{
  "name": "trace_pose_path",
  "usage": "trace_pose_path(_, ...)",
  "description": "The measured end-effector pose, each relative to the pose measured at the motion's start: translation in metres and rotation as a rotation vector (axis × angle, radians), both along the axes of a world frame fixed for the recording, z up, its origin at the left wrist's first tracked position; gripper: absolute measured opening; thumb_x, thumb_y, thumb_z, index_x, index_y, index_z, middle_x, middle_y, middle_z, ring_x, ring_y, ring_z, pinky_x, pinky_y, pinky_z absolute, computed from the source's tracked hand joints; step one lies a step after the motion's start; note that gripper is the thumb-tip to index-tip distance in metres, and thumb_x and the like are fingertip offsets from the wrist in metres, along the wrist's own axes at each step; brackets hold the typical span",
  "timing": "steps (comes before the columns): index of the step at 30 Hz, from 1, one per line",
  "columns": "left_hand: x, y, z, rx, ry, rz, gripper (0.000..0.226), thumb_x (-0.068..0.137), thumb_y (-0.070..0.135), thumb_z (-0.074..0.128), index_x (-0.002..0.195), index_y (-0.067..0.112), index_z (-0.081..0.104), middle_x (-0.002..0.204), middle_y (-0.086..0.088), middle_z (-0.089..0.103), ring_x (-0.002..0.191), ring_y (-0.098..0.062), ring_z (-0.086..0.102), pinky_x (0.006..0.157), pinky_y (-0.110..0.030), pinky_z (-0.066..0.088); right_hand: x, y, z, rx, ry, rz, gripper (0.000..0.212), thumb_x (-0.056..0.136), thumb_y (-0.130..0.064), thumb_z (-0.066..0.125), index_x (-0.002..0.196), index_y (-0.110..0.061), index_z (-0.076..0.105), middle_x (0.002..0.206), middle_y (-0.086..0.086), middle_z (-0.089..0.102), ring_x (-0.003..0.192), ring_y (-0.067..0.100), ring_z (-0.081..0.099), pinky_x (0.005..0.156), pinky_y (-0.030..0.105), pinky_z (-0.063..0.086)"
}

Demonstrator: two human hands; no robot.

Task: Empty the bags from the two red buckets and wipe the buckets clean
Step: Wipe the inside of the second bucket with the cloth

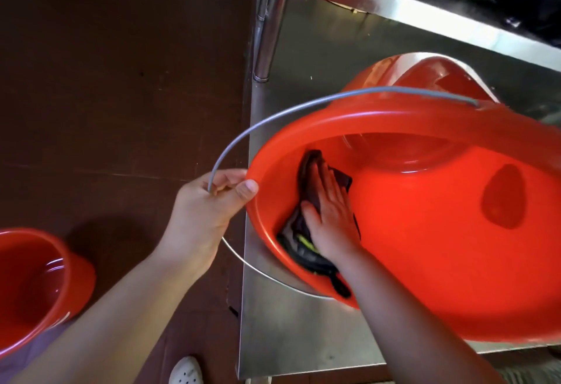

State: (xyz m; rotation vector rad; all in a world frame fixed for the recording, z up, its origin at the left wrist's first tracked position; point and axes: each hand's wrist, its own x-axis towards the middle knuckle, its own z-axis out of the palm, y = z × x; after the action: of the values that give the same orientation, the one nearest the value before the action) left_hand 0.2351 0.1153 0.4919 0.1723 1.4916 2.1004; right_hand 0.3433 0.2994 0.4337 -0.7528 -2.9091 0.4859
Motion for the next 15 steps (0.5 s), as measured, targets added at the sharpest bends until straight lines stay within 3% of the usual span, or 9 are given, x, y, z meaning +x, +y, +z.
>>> trace_pose_path(3,-0.012,0.006,0.008,0.027,0.073,0.003,0.018,0.053,0.027,0.078,0.071,0.025,0.076,0.074,0.004,0.073,0.076,-0.011,0.069,0.086,-0.036,0.056,-0.018,0.044,-0.008,0.091,-0.108,-0.097,0.065,0.096,-0.036,0.035,0.152,-0.02,0.006,0.16,0.004,0.009,0.146,0.019,0.012,0.117,0.039,0.012)
trace_pose_path(5,-0.014,0.007,0.009,0.044,0.109,-0.016,0.02,0.054,0.026,0.079,0.074,0.027,0.076,0.078,0.003,0.074,0.078,-0.011,0.07,0.082,-0.031,0.057,-0.026,0.071,-0.011,0.109,-0.172,-0.211,0.063,0.098,-0.037,0.034,0.152,-0.022,0.005,0.16,0.001,0.008,0.146,0.016,0.01,0.117,0.038,0.011)
trace_pose_path(8,-0.012,0.002,0.001,0.084,0.113,-0.05,0.036,0.058,0.035,0.084,0.091,0.022,0.076,0.095,-0.002,0.075,0.092,-0.017,0.07,0.083,-0.028,0.055,-0.032,0.089,-0.015,0.126,-0.2,-0.282,0.06,0.099,-0.039,0.031,0.152,-0.025,0.007,0.16,0.001,0.007,0.147,0.015,0.007,0.118,0.038,0.007)
trace_pose_path(11,-0.002,-0.006,-0.02,0.068,0.01,-0.099,0.07,0.058,0.053,0.082,0.113,0.012,0.067,0.109,-0.008,0.071,0.105,-0.025,0.066,0.086,-0.032,0.054,-0.037,0.09,-0.017,0.136,-0.251,-0.295,0.061,0.097,-0.043,0.027,0.152,-0.028,0.005,0.16,-0.002,0.006,0.147,0.014,0.005,0.118,0.041,0.004)
trace_pose_path(15,0.015,-0.006,-0.035,0.034,-0.152,-0.088,0.07,0.05,0.058,0.085,0.101,0.012,0.07,0.104,-0.01,0.072,0.103,-0.027,0.067,0.088,-0.042,0.051,-0.038,0.076,-0.012,0.122,-0.3,-0.305,0.063,0.095,-0.051,0.025,0.152,-0.03,0.006,0.16,-0.002,0.007,0.147,0.014,0.004,0.118,0.044,0.003)
